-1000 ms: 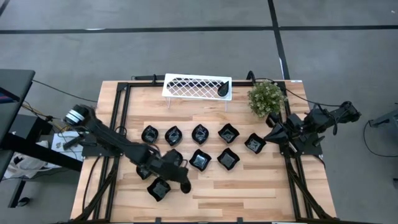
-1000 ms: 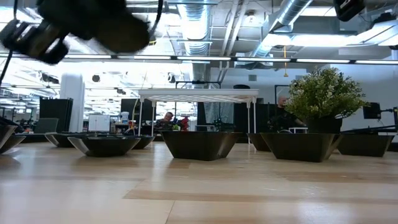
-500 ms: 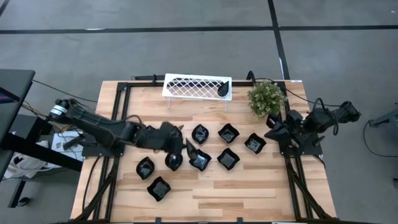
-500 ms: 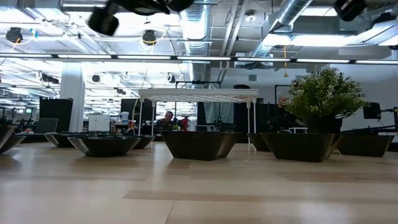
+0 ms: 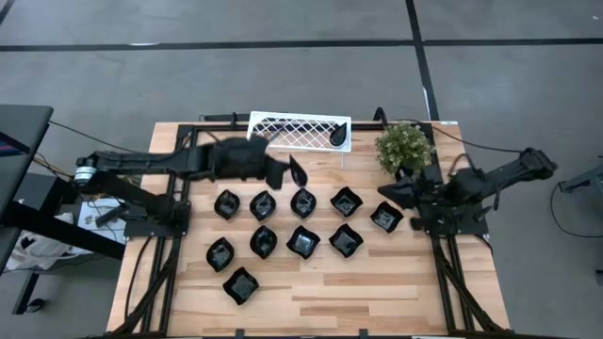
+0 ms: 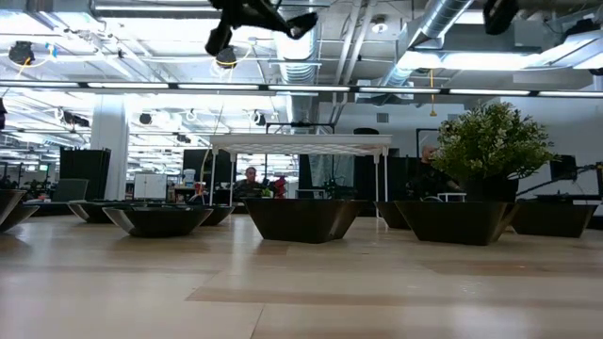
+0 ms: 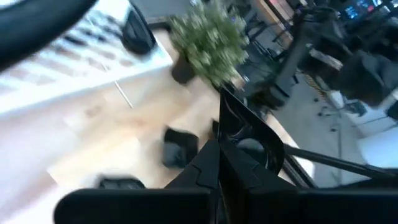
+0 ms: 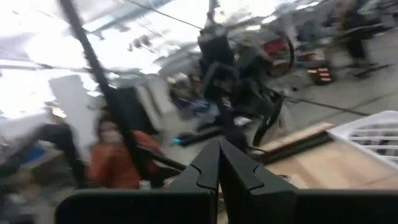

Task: Pick & Place Mini shaped plates
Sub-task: Stack the black drop shaped plate on top of the black drop shaped plate on the shelf

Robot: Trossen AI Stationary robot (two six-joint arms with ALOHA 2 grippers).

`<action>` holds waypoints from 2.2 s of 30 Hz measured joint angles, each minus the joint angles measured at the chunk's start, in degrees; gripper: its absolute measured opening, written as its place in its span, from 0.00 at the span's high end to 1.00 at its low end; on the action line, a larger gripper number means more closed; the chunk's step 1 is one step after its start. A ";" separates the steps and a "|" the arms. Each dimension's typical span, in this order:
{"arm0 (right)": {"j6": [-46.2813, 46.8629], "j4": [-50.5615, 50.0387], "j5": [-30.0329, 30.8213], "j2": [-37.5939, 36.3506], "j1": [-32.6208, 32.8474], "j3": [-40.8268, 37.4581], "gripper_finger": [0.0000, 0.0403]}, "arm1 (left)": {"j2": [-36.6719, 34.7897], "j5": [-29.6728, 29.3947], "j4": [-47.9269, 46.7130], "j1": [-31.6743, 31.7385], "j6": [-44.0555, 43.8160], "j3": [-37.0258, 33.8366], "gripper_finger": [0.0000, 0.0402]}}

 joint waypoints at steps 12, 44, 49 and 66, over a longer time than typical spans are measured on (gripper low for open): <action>-12.99 -2.64 4.18 28.48 -10.04 20.50 1.00 | 0.00 2.02 0.31 6.84 17.12 0.09 0.99; -7.04 -48.96 12.47 59.08 -20.37 63.47 0.82 | 0.04 -8.14 1.05 7.14 33.61 0.00 0.99; -7.04 -48.05 8.83 58.99 -21.63 63.53 0.82 | 0.04 -8.24 1.95 8.40 33.60 0.00 0.99; -8.73 -44.68 3.00 59.02 -26.70 63.51 0.61 | 0.04 -8.23 3.65 9.03 33.59 0.00 0.99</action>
